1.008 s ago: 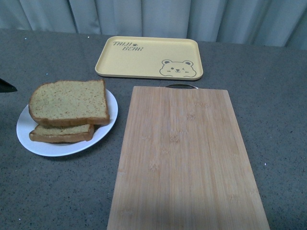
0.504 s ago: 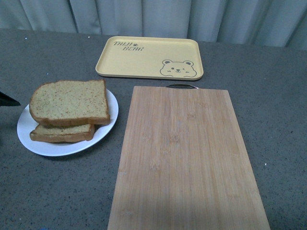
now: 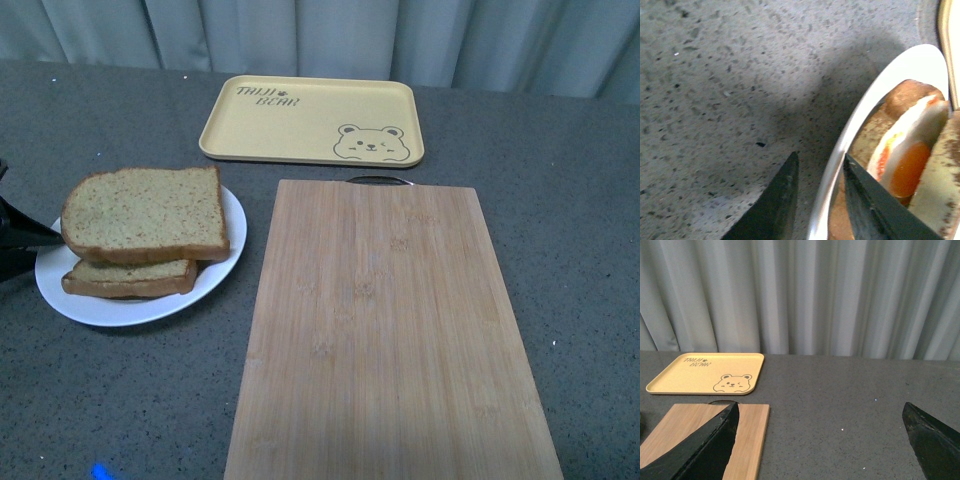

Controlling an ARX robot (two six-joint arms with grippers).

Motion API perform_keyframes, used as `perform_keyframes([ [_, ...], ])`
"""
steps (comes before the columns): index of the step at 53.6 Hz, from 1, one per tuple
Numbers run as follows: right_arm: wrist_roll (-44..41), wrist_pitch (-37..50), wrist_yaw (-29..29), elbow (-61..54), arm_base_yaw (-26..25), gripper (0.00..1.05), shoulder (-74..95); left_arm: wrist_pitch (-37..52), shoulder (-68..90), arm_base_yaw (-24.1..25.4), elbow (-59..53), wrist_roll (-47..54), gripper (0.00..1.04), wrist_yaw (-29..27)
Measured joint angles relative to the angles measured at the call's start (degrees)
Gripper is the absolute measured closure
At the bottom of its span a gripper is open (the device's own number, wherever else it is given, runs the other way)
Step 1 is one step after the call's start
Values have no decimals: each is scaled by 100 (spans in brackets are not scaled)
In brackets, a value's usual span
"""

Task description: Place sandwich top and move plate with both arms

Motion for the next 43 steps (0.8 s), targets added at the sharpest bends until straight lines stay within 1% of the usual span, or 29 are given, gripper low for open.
perform_keyframes([
  [2, 0, 0, 0, 0, 0, 9, 0, 39, 0, -4, 0, -48, 81, 48],
  [6, 0, 0, 0, 0, 0, 9, 0, 61, 0, 7, -4, -120, 92, 151],
  [11, 0, 0, 0, 0, 0, 9, 0, 219, -37, 72, -52, -273, 101, 448],
  [21, 0, 0, 0, 0, 0, 9, 0, 734, -153, 138, -289, -413, 101, 695],
  [30, 0, 0, 0, 0, 0, 9, 0, 1532, -208, 234, -629, -706, 101, 1073],
  [36, 0, 0, 0, 0, 0, 9, 0, 2608, -293, 278, -966, -1255, 101, 1432],
  [40, 0, 0, 0, 0, 0, 9, 0, 3689, -291, 273, -1174, -2022, 101, 1554],
  [43, 0, 0, 0, 0, 0, 9, 0, 4072, -289, 234, -1185, -2332, 101, 1596],
])
